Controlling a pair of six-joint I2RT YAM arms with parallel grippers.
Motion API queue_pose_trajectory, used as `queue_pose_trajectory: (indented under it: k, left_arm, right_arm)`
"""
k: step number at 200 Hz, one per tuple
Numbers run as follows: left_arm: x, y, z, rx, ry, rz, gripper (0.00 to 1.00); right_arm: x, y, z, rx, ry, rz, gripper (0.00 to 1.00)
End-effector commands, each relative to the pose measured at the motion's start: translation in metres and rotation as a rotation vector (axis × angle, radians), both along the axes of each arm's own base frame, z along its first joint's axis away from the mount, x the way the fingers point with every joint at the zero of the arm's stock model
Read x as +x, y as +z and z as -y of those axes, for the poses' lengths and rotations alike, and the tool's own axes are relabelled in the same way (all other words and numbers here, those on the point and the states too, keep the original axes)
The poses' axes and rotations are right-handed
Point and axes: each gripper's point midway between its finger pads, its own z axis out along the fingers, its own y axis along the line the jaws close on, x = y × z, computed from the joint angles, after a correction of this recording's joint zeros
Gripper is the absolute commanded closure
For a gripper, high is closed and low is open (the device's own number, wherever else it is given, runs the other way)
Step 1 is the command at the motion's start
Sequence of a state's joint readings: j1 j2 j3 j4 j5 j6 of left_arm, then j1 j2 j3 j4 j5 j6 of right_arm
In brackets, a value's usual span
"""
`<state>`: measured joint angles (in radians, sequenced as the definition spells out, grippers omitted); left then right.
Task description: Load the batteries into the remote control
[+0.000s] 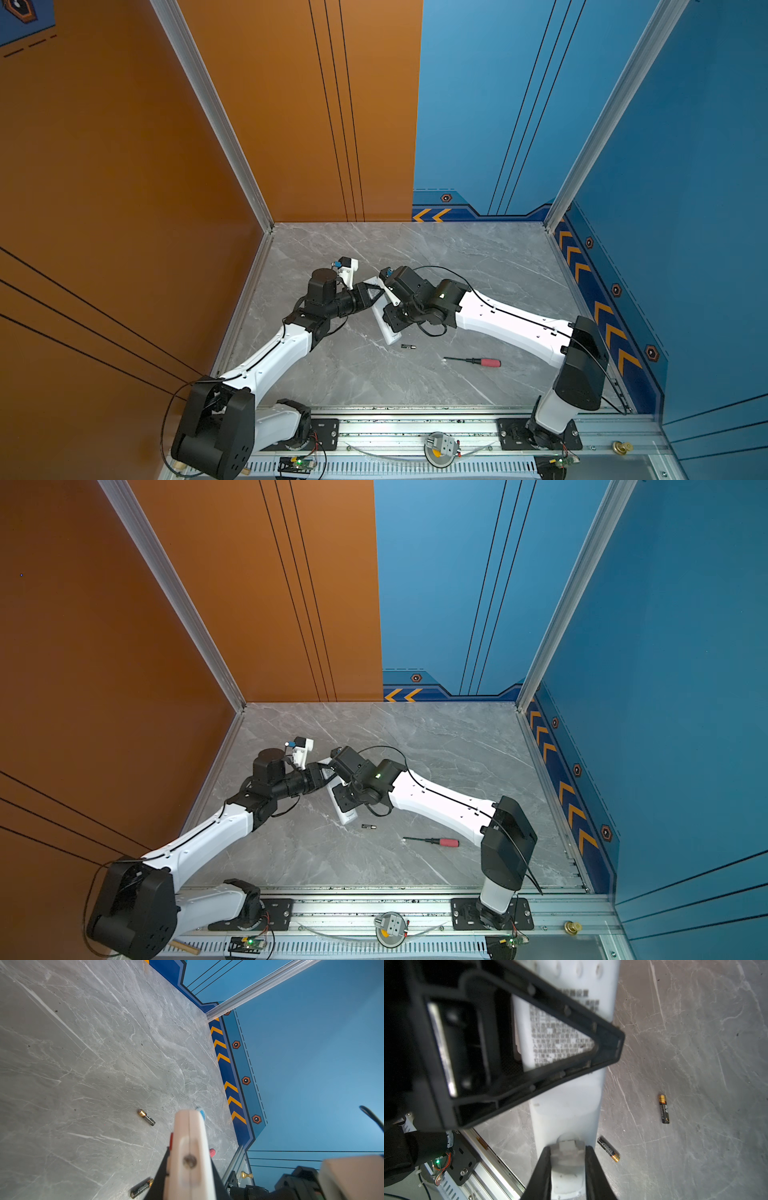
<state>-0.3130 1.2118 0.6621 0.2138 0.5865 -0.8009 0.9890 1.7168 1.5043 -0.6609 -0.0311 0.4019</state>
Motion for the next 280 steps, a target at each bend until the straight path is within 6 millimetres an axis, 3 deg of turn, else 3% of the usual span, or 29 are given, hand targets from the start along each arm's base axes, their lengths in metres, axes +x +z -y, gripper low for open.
queue_pose_trajectory:
  k: [1,103,195,234,280]
  left_arm:
    - [-0.004,0.001,0.003,0.002,-0.030,0.021,1.00]
    - [-0.002,-0.008,0.004,0.027,-0.028,0.008,1.00]
    - [0.000,-0.018,-0.003,0.057,-0.016,-0.009,1.00]
    - [0.000,-0.021,-0.009,0.058,-0.007,-0.013,1.00]
    - [-0.002,-0.022,-0.016,0.063,0.000,-0.013,1.00]
  right_arm:
    - [0.005,0.019,-0.003,0.066,-0.013,0.031,0.80]
    - [0.004,0.024,-0.001,0.080,-0.012,0.043,0.84]
    - [0.002,0.021,0.015,0.067,-0.041,0.045,0.84]
    - [0.005,0.017,0.032,0.040,-0.071,0.048,0.85]
    - [0.010,0.008,0.066,-0.016,-0.128,0.046,0.85]
